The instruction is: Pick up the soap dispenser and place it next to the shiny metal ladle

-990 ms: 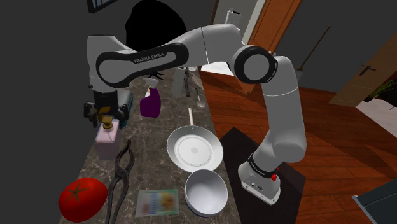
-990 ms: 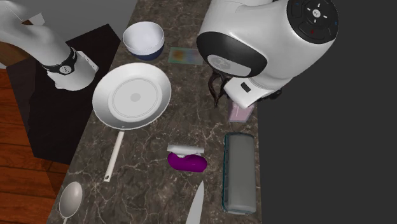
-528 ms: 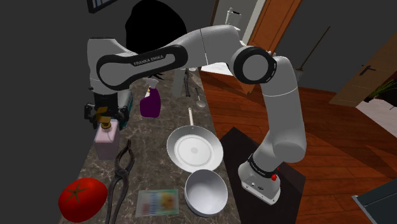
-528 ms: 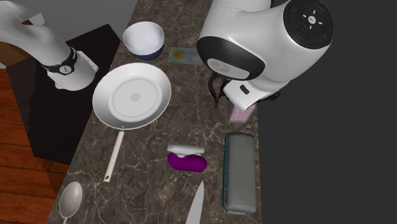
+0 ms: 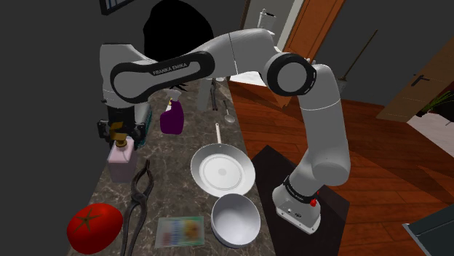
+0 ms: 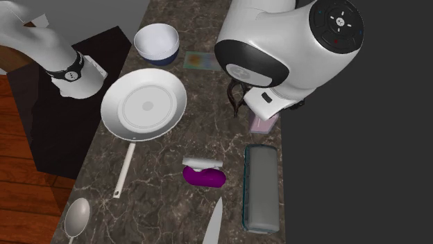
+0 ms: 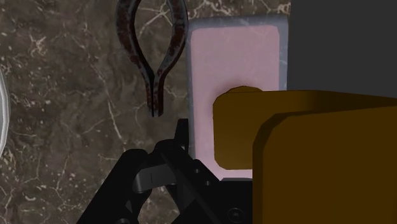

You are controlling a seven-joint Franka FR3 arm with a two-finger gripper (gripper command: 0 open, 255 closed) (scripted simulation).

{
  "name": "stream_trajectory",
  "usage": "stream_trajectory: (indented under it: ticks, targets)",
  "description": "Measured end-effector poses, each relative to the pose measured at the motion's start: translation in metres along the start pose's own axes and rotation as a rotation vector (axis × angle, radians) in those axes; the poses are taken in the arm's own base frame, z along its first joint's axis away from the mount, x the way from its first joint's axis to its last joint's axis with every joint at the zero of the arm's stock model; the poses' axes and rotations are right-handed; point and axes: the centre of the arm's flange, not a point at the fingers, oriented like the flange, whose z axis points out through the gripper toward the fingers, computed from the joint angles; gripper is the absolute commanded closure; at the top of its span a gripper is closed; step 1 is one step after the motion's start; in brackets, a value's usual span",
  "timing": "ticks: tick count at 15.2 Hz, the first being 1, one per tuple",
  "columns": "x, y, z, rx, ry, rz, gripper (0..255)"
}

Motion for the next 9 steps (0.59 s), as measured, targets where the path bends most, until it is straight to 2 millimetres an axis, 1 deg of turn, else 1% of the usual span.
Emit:
stream_trajectory:
  ticks: [4,9]
  targets:
    - [-0.001,0.0,-0.002,0.0,0.0,0.0,255]
    - [-0.007,0.0,-0.026,0.0,0.0,0.0,255]
